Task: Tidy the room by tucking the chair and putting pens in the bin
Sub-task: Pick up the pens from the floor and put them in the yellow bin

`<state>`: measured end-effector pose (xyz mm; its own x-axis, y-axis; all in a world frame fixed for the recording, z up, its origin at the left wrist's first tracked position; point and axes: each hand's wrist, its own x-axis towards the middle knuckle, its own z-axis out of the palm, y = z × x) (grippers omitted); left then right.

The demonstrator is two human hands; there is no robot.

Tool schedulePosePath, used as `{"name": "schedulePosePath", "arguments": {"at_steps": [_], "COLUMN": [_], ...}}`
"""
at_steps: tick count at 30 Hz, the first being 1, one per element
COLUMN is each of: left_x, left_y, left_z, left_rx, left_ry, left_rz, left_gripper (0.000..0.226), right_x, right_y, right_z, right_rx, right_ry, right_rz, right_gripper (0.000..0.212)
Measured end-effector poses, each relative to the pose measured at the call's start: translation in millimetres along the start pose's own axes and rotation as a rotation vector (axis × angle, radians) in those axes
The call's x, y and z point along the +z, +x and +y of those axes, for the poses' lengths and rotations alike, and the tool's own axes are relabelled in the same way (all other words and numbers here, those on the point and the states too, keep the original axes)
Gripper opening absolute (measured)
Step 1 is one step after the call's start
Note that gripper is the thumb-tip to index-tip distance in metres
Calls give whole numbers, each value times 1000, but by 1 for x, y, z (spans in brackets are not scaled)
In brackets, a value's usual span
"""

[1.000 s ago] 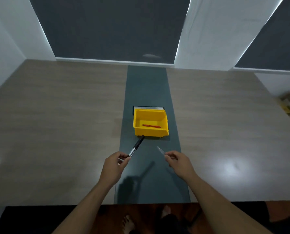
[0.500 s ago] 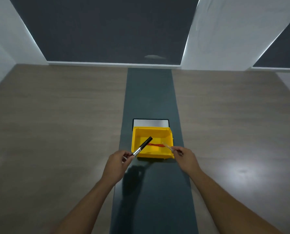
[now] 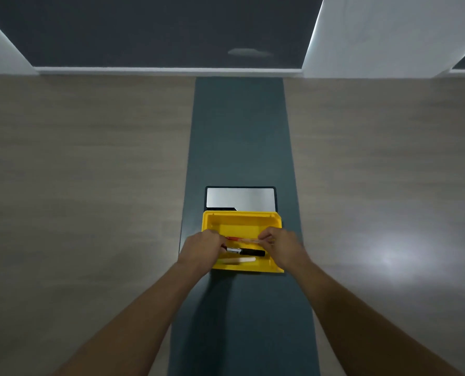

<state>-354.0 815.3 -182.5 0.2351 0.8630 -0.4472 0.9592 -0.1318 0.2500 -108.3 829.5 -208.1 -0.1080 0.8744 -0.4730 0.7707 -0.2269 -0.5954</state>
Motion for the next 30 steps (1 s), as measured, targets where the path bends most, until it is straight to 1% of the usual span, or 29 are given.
{"name": "schedulePosePath", "arguments": {"at_steps": [4,7,10,13,16,19,21,23,24,25,26,28,30], "left_x": [12,20,21,16,11,10,11,11,12,15,19,25,28], "left_y": [13,18,19,15,6,-8,-20,-34,-41,-47,-53,-61,-68], "left_z": [6,8,7,6,4,0,-2,-2,-1,-1,-1,1,6], "left_rx": [-33,-60,-76,-78,-49,-34,-58,-156,-219,-278,-339,-444,-456], "left_ry": [98,127,97,11,-85,-187,-273,-404,-471,-539,-606,-755,-891], "left_rz": [-12,-21,6,39,126,257,371,493,525,528,485,333,223], "left_gripper": [24,22,24,28,29,28,26,19,19,26,36,52,52], "right_x": [18,26,29,29,23,14,10,6,6,6,6,8,10], "right_y": [13,15,14,12,6,-6,-16,-26,-31,-35,-39,-46,-53], "right_z": [-2,-4,-5,-2,2,4,5,5,4,4,3,3,6], "right_rx": [-49,-63,-95,-100,-93,-83,-70,-22,30,103,205,405,498], "right_ry": [-64,-97,-112,-103,-79,-54,-54,-84,-76,-39,16,113,168], "right_rz": [-45,-49,-21,49,84,94,135,209,246,268,265,207,99], "right_gripper": [18,22,25,23,22,23,24,28,32,37,42,53,60]}}
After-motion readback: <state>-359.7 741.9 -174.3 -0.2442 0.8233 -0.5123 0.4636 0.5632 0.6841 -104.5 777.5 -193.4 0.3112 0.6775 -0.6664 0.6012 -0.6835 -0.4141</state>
